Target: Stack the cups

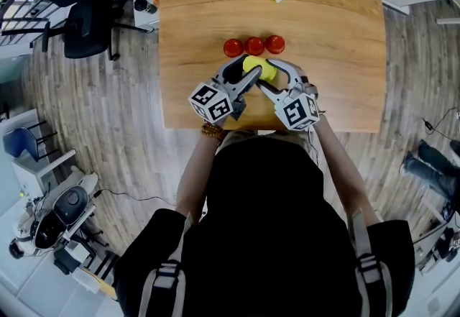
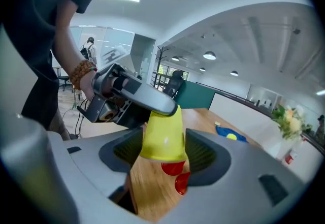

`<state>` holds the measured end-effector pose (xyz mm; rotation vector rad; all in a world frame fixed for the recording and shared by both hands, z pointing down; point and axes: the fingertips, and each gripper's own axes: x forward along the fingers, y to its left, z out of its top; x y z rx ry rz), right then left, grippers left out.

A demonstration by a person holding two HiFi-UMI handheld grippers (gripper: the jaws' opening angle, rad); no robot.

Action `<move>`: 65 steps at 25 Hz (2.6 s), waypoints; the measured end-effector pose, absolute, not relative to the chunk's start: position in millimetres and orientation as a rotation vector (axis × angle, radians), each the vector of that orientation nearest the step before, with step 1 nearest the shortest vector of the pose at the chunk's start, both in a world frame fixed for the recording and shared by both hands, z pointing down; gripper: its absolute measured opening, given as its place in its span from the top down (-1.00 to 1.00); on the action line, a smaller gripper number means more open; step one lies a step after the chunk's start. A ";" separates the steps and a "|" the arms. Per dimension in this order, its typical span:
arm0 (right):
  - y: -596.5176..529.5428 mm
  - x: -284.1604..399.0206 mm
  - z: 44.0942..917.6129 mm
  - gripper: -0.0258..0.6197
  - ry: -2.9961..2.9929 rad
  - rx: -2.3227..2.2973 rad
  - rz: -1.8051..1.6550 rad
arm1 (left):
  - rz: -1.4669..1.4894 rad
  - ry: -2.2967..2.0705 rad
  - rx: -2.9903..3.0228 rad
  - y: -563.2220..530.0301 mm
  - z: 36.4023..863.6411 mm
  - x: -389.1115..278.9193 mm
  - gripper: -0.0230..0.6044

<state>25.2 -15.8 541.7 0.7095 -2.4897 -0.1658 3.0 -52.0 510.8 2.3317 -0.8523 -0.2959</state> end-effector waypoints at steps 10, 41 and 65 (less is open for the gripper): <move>-10.3 55.2 565.2 0.13 -2.435 0.804 -0.033 | 0.311 -1.326 2.702 -92.3 518.7 -34.2 0.12; -7.7 78.4 574.6 0.22 -2.383 0.891 0.062 | 0.570 -1.246 2.744 -114.6 576.3 -7.9 0.12; -276.3 137.1 640.2 0.14 -2.241 1.090 0.484 | 0.194 -1.384 2.635 -82.3 500.2 -35.9 0.07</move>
